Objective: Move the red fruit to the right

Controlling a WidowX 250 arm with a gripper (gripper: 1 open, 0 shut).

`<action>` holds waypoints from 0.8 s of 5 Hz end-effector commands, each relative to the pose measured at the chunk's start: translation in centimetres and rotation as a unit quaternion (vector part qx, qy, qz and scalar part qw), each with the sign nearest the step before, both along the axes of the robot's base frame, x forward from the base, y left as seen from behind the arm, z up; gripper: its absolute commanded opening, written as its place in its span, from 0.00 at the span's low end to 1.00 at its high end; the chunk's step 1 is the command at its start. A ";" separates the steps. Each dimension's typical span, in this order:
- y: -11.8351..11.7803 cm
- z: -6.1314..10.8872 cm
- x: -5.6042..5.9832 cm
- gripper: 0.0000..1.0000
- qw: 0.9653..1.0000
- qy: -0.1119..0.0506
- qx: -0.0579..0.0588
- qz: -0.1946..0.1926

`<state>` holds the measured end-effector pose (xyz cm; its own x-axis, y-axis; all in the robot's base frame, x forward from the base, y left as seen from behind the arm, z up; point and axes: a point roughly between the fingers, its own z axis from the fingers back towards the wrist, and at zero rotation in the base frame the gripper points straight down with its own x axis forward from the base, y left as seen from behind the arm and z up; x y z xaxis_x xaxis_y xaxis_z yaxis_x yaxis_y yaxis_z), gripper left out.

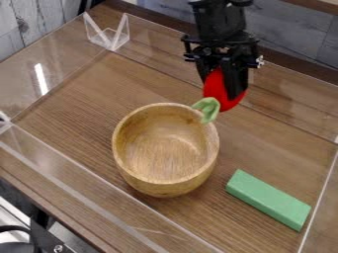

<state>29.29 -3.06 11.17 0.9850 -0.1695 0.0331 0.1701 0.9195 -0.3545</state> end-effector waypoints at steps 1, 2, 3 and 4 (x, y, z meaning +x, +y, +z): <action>-0.1 2.7 0.3 0.00 0.999 -0.037 0.002 0.008; -0.3 2.3 0.1 0.00 0.999 -0.035 0.002 0.022; -1.9 2.2 -0.4 0.00 0.999 -0.026 0.009 0.027; -3.2 1.6 -0.2 0.00 0.999 -0.019 0.019 0.031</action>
<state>28.41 -6.60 11.31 0.9919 -0.1262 0.0144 0.1240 0.9386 -0.3218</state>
